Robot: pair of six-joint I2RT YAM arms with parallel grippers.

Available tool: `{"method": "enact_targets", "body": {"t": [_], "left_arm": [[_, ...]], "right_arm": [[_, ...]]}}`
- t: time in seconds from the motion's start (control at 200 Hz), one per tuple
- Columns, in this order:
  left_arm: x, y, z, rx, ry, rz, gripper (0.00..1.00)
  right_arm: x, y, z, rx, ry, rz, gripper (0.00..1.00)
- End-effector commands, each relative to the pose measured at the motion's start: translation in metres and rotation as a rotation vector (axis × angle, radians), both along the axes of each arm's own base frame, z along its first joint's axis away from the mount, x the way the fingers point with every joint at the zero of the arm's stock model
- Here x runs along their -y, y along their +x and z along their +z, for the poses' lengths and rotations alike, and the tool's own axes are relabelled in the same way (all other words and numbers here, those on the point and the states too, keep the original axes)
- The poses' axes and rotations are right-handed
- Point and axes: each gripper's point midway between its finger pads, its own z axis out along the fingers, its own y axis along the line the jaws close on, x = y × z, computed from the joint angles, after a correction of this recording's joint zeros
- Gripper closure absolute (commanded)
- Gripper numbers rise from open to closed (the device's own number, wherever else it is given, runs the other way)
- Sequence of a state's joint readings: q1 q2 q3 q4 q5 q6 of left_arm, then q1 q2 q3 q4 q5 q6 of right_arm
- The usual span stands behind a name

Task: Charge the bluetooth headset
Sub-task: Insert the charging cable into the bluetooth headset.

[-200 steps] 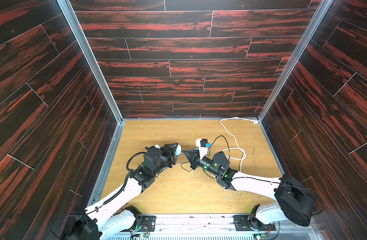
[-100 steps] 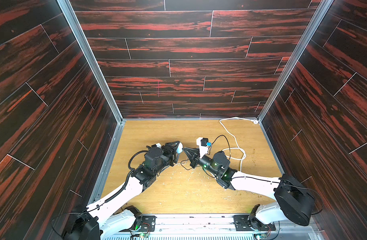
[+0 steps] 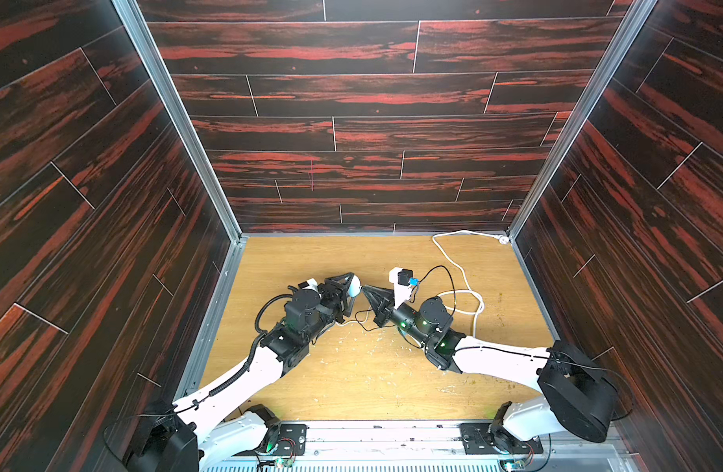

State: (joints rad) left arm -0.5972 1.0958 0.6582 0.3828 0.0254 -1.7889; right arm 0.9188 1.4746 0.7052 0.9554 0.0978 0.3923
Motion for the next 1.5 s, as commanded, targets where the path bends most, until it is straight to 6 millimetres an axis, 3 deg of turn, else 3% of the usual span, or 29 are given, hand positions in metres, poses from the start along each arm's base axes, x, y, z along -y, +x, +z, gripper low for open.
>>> {"method": "enact_targets", "body": {"t": [0.0, 0.541, 1.493], "left_arm": [[0.014, -0.005, 0.025, 0.068, -0.058, -0.054, 0.79], [0.032, -0.006, 0.025, 0.072, -0.07, -0.112, 0.81], [0.041, -0.007, 0.024, 0.077, -0.085, -0.151, 0.84]], "right_arm": [[-0.007, 0.002, -0.001, -0.01, 0.004, 0.011, 1.0], [-0.002, 0.011, 0.004, 0.021, 0.001, -0.053, 1.0], [0.008, 0.015, 0.022, 0.149, -0.031, -0.12, 0.99]]}}
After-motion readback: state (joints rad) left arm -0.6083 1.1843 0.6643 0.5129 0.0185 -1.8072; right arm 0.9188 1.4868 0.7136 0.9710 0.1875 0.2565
